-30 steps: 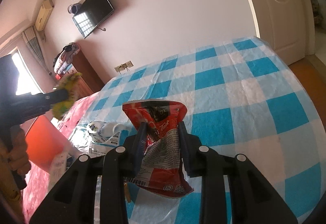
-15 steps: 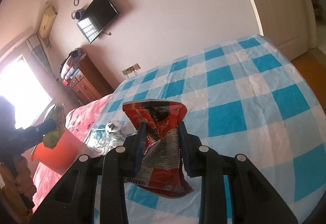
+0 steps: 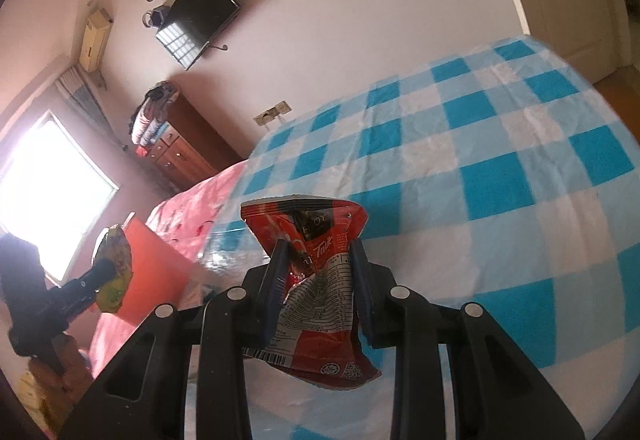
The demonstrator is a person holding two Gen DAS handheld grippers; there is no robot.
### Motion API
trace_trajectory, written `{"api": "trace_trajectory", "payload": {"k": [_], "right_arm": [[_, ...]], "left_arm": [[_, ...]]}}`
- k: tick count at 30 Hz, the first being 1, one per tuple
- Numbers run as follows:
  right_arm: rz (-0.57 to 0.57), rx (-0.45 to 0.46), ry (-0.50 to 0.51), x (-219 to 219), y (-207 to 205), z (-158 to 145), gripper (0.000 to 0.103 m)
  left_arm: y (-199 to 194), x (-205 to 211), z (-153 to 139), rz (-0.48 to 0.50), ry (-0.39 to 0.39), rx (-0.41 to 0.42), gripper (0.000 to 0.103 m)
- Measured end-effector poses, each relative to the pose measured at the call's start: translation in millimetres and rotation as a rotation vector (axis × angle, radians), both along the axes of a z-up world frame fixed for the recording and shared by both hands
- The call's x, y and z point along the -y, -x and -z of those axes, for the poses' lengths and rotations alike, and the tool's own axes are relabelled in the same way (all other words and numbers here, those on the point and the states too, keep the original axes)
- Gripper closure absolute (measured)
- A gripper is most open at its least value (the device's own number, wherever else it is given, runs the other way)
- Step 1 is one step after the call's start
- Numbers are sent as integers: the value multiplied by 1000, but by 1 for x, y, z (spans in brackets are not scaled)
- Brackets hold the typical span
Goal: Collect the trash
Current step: 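Carry the chip bag and red snack bag to the orange bucket and release both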
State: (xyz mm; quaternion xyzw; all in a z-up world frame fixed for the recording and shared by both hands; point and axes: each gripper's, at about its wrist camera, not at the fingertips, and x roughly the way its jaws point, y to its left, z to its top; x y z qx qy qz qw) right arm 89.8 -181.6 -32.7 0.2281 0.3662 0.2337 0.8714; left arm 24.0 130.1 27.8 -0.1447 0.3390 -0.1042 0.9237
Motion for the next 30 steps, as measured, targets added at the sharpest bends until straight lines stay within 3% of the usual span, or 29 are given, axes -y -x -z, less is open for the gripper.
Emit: {"api": "trace_trajectory", "payload": {"k": [13,25,30], "right_arm": [[-194,53,-38,-91,3,-68,70],[-510,173,-43,-252,4,-141,70],[-594,209,-29,-312,7,-153,70]], "left_arm": [[41,-62,-43,-113,5,120,75],[65,-147,-52,-362,-37,152,75],[63,-174,-45,-439,-30,131,74]]}}
